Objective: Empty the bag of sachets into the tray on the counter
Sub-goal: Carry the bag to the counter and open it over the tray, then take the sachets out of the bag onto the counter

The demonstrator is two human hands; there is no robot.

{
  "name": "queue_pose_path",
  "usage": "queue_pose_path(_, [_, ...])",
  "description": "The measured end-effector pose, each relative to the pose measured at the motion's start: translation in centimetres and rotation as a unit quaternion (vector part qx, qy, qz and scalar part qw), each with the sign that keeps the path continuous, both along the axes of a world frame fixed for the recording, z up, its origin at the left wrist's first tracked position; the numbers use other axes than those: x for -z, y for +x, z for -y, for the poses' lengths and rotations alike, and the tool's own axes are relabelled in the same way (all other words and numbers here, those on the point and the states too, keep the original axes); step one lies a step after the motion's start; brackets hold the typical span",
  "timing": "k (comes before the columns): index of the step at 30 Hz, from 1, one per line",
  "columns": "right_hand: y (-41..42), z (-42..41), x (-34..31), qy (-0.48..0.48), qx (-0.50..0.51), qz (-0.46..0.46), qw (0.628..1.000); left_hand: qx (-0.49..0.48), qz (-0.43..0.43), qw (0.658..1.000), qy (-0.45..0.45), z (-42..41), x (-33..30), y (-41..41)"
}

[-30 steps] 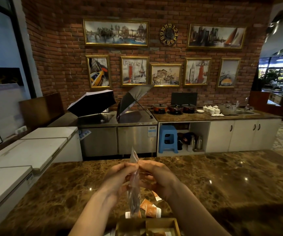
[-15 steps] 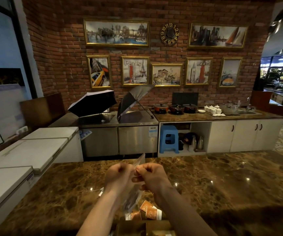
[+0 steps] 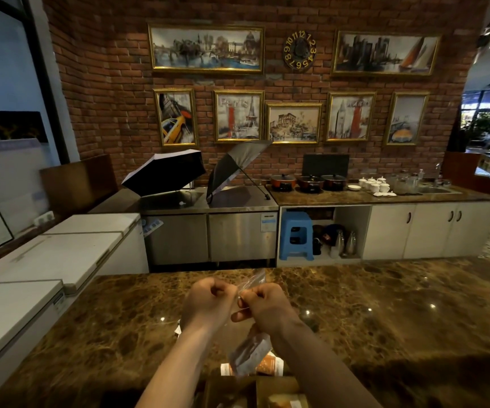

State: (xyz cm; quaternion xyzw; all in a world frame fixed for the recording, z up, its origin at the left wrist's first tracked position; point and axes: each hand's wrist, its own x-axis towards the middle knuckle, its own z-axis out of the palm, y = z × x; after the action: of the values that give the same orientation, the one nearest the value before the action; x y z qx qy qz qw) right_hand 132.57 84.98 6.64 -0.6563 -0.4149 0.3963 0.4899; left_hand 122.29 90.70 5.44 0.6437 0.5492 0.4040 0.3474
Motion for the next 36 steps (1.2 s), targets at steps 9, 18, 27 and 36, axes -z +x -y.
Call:
queue_pose_path(9, [2.4, 1.3, 0.9, -0.024, 0.019, -0.013, 0.999, -0.080, -0.006, 0.996, -0.049, -2.1, 0.3, -4.8])
queue_pose_path(18, [2.9, 1.5, 1.9, -0.035, 0.019, -0.123, 0.992, -0.006, -0.030, 0.998, -0.048, -1.6, -0.1, -4.0])
queue_pose_path(27, [5.0, 1.5, 5.9, -0.147, 0.004, -0.198, 0.969, 0.059, 0.175, 0.978, -0.099, -0.9, -3.0, -2.5])
queue_pose_path(36, [5.4, 2.1, 6.9, 0.002, -0.054, -0.464, 0.884, 0.086, 0.424, 0.885, -0.171, -1.1, -4.0, -3.3])
